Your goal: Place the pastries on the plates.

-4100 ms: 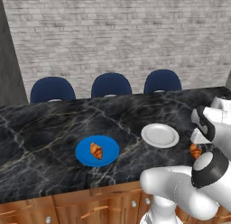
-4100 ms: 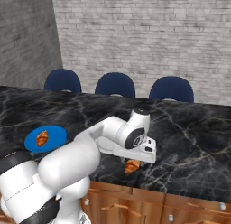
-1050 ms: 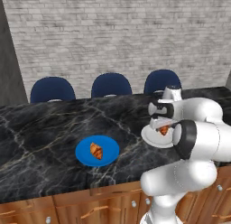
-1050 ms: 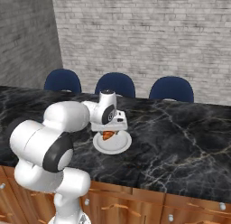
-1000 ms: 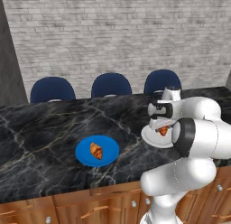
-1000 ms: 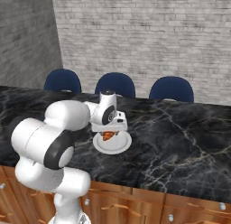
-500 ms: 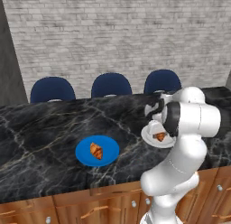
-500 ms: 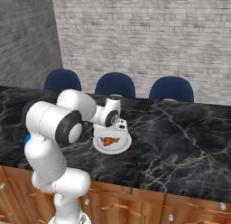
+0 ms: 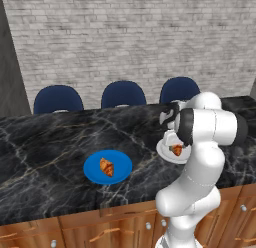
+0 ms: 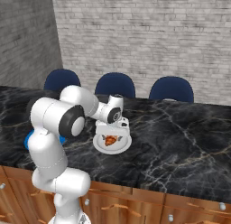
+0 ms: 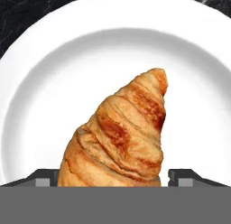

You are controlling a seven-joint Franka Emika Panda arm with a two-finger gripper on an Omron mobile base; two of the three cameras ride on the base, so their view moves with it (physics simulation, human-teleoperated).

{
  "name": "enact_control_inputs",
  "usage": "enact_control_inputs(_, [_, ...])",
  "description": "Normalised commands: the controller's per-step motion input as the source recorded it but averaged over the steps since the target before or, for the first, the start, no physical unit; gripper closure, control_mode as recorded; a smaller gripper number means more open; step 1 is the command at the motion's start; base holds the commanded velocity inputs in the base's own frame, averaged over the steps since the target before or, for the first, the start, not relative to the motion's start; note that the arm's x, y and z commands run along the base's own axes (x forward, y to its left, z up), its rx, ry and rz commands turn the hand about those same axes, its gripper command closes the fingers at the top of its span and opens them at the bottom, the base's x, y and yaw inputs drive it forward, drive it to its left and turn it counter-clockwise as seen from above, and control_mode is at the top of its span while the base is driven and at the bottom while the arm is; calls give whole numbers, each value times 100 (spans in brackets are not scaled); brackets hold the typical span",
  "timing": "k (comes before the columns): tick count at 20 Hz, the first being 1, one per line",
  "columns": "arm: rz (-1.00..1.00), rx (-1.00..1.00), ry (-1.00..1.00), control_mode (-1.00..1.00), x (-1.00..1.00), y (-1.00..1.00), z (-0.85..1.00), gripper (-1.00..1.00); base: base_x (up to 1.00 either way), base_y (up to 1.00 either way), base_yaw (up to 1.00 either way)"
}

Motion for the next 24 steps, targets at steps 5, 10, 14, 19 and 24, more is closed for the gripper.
enact_control_inputs(5, [0, 0, 0, -100, 0, -3, 37, -100, 0, 0, 0])
enact_control_inputs(10, [0, -1, -1, -100, -9, 0, 100, -100, 0, 0, 0])
enact_control_inputs(14, [4, 0, -28, -100, -97, 27, 100, -100, 0, 0, 0])
enact_control_inputs(19, [11, -10, -23, -100, -76, 61, 100, -100, 0, 0, 0])
enact_control_inputs(24, [-10, 13, -14, -100, -100, 28, 78, -100, 0, 0, 0])
